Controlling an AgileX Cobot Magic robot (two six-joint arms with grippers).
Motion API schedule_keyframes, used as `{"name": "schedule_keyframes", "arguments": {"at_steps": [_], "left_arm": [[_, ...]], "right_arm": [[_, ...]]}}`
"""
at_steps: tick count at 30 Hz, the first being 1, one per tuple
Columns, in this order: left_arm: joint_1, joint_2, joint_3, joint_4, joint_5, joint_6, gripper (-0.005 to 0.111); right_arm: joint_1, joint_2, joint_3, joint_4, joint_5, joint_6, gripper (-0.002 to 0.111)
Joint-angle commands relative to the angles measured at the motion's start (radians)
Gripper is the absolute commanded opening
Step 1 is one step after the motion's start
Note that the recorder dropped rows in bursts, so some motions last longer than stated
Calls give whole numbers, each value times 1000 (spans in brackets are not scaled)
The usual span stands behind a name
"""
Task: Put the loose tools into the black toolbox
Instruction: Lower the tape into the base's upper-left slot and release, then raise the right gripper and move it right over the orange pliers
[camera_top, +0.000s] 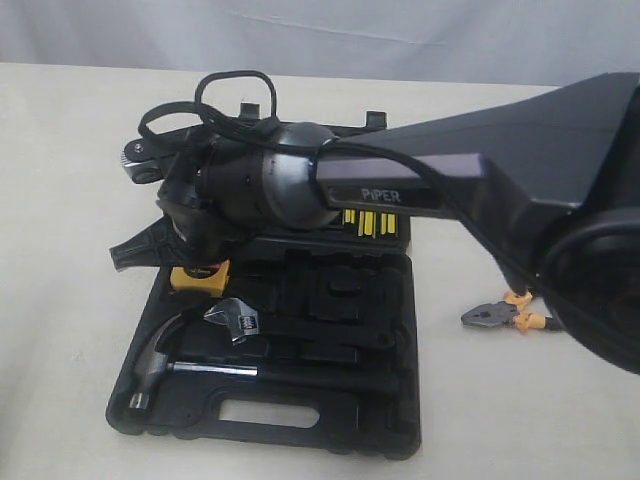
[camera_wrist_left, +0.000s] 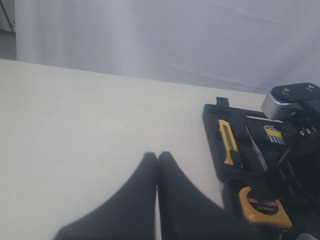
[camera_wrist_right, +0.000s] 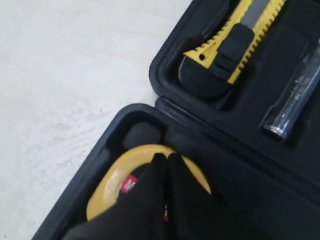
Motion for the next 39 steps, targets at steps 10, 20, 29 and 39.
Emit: {"name": "schedule_keyframes", "arguments": {"at_steps": [10, 20, 29, 39], "left_arm": [[-6, 4, -5, -8, 3, 0, 0], [-6, 4, -5, -8, 3, 0, 0], [-6, 4, -5, -8, 3, 0, 0], [-6, 4, -5, -8, 3, 0, 0]], "right_arm": [[-1, -8, 7, 67, 59, -114, -1], [3, -15, 7, 77, 92, -196, -1], [-1, -235, 7, 66, 365, -430, -1], [-61, -584, 120, 65, 540, -556, -1]]}}
